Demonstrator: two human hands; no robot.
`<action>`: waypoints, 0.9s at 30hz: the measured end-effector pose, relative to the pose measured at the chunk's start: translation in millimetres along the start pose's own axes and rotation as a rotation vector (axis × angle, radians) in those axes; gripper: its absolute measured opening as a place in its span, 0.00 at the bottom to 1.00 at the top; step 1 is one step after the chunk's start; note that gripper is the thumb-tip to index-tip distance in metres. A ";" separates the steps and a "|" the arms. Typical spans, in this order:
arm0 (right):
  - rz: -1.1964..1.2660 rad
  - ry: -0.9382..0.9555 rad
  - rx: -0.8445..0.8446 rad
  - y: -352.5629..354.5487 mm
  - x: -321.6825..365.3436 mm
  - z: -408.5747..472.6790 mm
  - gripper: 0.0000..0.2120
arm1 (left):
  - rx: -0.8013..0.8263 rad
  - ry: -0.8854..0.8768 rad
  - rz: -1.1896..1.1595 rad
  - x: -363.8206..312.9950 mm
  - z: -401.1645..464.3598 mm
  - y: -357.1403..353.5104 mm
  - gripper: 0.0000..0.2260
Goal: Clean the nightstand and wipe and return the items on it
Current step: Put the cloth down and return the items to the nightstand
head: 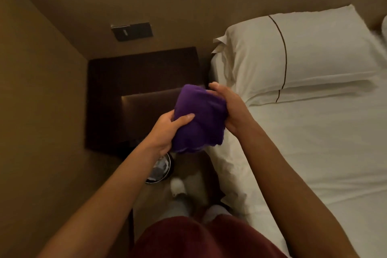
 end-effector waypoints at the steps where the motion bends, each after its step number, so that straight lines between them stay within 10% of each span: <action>1: 0.022 -0.035 -0.018 -2.0 -3.1 8.2 0.18 | 0.004 0.019 -0.027 -2.1 10.0 4.3 0.23; 7: -0.016 -0.096 -0.033 -11.3 -43.0 57.3 0.27 | -0.056 0.035 -0.067 -8.2 80.7 12.1 0.22; 11: -0.045 -0.057 -0.048 -30.6 -55.7 107.1 0.11 | -0.182 0.023 0.001 -3.5 131.8 9.7 0.20; 17: 0.012 -0.097 -0.098 -39.4 -75.0 192.0 0.14 | -0.314 0.048 0.234 -3.8 208.8 16.2 0.13; 27: -0.174 -0.141 -0.224 -22.5 -125.8 281.2 0.23 | -0.419 0.336 -0.026 56.9 298.1 1.3 0.28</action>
Point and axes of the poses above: each hand's wrist, its own z-axis towards the middle knuckle, its own y-axis out of the back of the hand, x = y × z, the point moved 4 cm from there along z, towards the middle knuckle, and after that the axes turned 11 degrees about -x, right-handed, at the moved point
